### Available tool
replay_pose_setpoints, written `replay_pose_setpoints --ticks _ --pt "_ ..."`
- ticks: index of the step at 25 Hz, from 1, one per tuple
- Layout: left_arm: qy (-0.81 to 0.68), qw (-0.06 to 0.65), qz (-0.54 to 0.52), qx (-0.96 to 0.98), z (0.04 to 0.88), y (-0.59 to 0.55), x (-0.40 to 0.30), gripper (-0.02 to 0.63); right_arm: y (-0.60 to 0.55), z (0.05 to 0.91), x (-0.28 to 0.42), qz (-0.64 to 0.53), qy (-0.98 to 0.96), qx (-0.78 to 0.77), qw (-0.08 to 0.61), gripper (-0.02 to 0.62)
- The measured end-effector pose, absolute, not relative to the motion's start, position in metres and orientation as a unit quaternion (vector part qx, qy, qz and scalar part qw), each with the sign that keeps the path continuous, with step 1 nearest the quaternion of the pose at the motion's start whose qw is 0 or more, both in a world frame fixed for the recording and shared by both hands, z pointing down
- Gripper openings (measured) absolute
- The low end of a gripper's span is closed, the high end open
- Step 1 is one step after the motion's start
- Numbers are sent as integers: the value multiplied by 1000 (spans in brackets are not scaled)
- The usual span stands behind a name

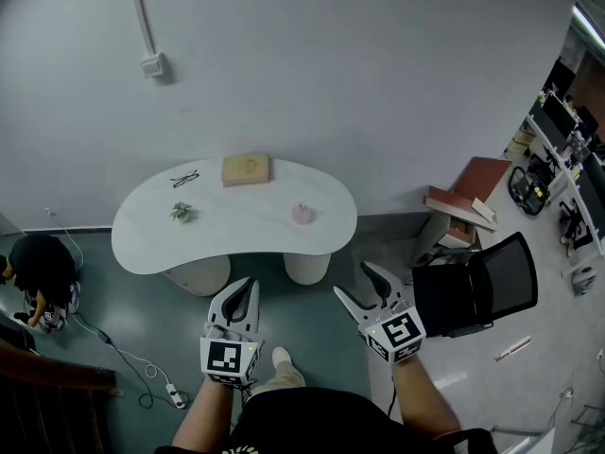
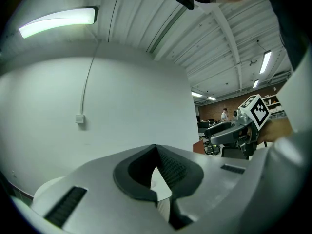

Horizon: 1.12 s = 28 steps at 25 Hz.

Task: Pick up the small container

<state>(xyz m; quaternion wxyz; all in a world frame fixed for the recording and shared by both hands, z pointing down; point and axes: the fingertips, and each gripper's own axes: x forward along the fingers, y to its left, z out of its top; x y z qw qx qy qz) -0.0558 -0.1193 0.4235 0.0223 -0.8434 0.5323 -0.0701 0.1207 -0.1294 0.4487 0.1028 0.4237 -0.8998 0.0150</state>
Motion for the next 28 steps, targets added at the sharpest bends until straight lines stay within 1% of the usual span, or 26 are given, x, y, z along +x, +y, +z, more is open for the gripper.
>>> replay_pose_setpoints --ticks 19,23,28 --pt "524 29 -66 -849 421 -249 -147 5 -253 438 29 7 -895 431 117 270" --pt "514 29 -65 -855 425 -263 -155 5 -263 441 17 8 -891 438 120 270" --pt "502 28 -61 -862 425 -273 -154 5 -271 443 19 14 -884 450 126 270"
